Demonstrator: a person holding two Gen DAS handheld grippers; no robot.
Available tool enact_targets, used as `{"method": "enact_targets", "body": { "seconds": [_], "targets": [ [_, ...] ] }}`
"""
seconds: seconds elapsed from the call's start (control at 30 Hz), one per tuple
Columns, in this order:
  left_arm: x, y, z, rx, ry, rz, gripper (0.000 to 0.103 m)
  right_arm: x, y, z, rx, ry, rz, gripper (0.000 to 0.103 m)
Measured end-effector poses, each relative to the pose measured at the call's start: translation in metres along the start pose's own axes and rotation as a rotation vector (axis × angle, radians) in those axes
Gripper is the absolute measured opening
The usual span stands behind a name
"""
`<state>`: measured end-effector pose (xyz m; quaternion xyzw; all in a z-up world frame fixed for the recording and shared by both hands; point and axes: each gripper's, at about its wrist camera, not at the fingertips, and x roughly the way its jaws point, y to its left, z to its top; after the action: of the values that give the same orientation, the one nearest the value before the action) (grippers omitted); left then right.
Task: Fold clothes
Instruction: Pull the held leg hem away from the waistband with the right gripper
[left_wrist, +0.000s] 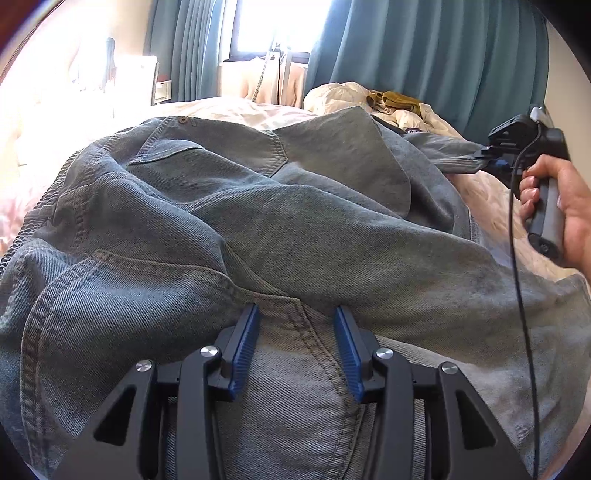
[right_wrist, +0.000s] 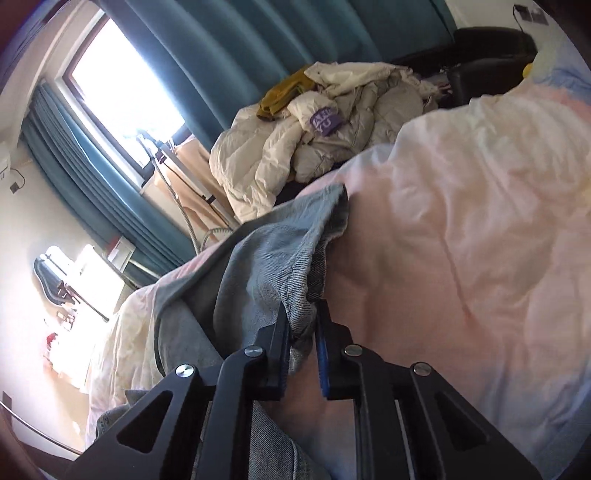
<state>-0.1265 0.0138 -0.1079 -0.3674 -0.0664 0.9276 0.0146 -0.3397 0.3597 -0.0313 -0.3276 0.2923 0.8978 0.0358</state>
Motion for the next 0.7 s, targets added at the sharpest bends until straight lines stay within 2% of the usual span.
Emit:
{"method": "enact_targets", "body": {
  "seconds": [0.2,0.37,0.5,0.7],
  "targets": [
    [-0.001,0.003,0.001,-0.008,0.007,-0.011,0.043,-0.074,-0.019,0.066,-0.038,-0.132,-0.108,0.01],
    [-0.001,0.003,0.0,-0.009,0.006,-0.015,0.043,-0.134,-0.058,0.124,-0.054,-0.232,-0.235,0.01],
    [-0.001,0.003,0.001,-0.01,0.006,-0.015,0.043,-0.166,-0.082,0.163,-0.062,-0.28,-0.311,0.009],
    [-0.003,0.005,0.008,-0.041,0.027,-0.025,0.043,-0.182,-0.122,0.218,-0.099,-0.277,-0.45,0.009]
  ]
}}
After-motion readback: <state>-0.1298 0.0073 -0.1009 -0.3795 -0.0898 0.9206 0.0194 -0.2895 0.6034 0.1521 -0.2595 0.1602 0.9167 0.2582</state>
